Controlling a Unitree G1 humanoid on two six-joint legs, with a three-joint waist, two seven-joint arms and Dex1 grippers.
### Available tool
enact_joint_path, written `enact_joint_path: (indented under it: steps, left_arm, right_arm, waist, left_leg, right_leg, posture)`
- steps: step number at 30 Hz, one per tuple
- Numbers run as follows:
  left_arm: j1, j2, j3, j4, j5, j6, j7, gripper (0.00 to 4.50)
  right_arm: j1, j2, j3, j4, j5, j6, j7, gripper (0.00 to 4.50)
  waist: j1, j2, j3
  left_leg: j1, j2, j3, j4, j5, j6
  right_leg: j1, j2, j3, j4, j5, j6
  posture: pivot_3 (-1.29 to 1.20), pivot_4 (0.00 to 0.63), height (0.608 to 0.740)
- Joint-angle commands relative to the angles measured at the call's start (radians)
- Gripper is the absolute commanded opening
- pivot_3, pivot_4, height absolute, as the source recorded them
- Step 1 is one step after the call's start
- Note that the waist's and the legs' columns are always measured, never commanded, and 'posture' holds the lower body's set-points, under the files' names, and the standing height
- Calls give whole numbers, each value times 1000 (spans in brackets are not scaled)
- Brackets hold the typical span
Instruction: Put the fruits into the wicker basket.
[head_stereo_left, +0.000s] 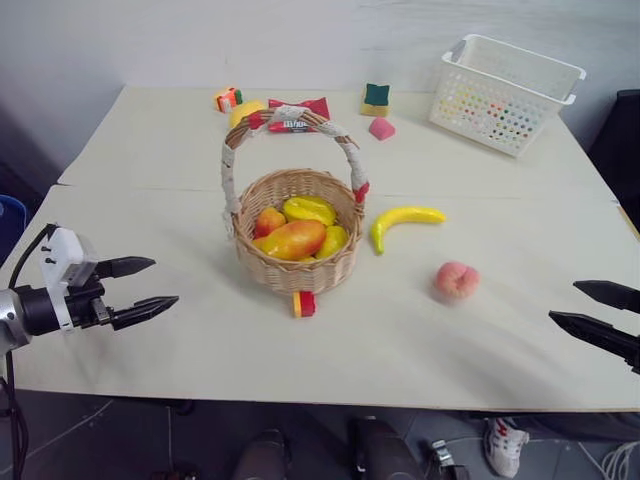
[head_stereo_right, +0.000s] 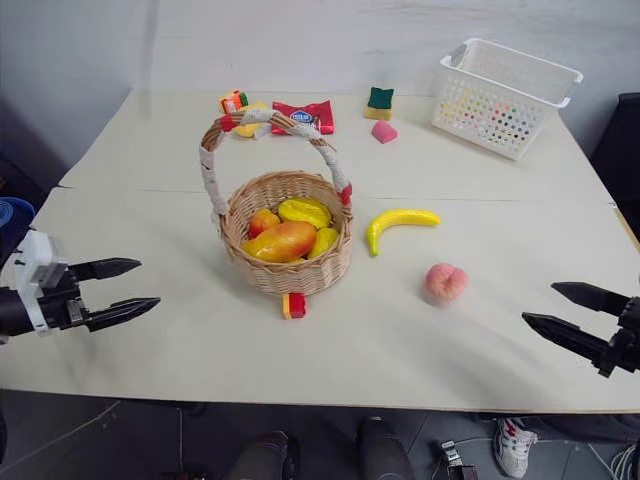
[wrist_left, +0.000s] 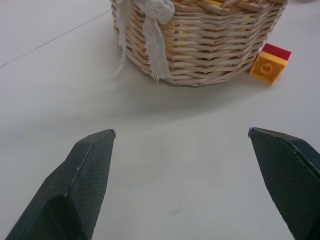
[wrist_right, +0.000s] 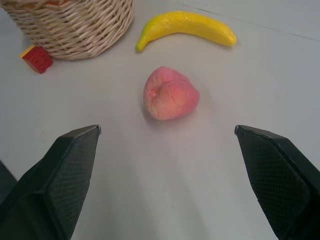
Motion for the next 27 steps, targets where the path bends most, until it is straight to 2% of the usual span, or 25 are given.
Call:
enact_joint_path:
  steps: [1,19,25,27]
  left_arm:
    - [8,-6,35,-38,-21,-2,14,4500]
    - [-8,-33,5,-90,-22,21,86,4500]
    - [-30,-23,-16,-115,-46,51,73,4500]
    - [-54,-15,-35,-144,-74,84,61,4500]
  right_arm:
    - [-16,-25,-24,-18,18,6,9,4481]
    - [-50,-32,-16,2,-43,0,-6,4481]
    - [-64,-20,-8,-48,-19,13,-33,4481]
    - [-82,-14,8,-113,36,57,-55,4481]
  waist:
    - [1,0,0]
    - [0,0,0]
    - [0,0,0]
    - [0,0,0]
  left_leg:
    - [0,0,0,0,0,0]
    - [0,0,0,0,0,0]
    - [0,0,0,0,0,0]
    - [0,0,0,0,0,0]
  right_leg:
    - [0,0,0,0,0,0]
    - [0,0,0,0,0,0]
    - [0,0,0,0,0,0]
    - [0,1,0,1,0,0]
  posture:
    - [0,150,740]
    - [0,150,740]
    - [0,150,740]
    - [0,150,740]
